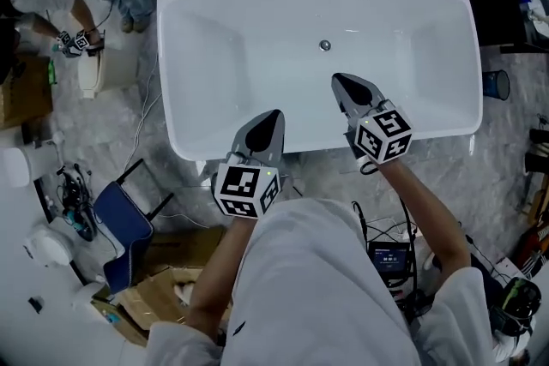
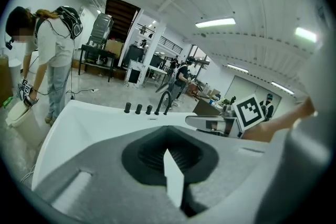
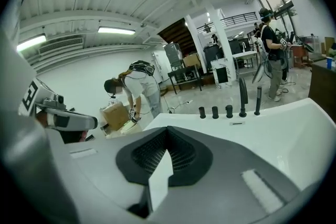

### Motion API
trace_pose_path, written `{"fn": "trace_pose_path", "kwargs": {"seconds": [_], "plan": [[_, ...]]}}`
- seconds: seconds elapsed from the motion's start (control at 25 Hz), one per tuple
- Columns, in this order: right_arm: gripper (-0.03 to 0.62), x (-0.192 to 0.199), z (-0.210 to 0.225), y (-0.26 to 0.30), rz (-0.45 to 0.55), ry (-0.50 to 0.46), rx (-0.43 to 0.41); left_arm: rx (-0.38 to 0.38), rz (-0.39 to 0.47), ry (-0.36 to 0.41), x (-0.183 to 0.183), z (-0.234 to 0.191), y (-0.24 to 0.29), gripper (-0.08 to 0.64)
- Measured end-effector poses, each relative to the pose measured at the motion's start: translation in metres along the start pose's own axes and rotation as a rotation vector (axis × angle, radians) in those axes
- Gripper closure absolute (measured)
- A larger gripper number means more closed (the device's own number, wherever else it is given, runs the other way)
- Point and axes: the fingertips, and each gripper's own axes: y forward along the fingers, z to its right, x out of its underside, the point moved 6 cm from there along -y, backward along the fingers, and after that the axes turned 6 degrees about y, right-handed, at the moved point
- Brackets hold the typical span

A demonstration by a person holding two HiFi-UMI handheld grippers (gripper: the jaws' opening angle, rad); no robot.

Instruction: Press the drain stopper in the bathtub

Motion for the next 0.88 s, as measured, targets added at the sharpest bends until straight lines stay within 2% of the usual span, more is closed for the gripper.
{"fn": "trace_pose_path", "kwargs": {"seconds": [0.24, 0.44, 0.68, 0.88], "plan": [[0.597, -0.018, -0.026, -0.048, 0.012, -0.020, -0.048, 0.000, 0.028, 0.028, -0.019, 0.026, -0.030, 0.561], [0.597, -0.036, -0.055, -0.081, 0.035, -0.043, -0.094, 0.041, 0.072, 0.046, -0.042, 0.042, -0.056, 0.560], [0.597, -0.066, -0.088, -0.131, 0.140, -0.080, -0.164, 0.093, 0.138, 0.080, -0.060, 0.069, -0.079, 0.561], [0.597, -0.074, -0.120, -0.168, 0.247, -0.080, -0.181, 0.142, 0.148, 0.089, -0.069, 0.091, -0.090, 0.561]]}}
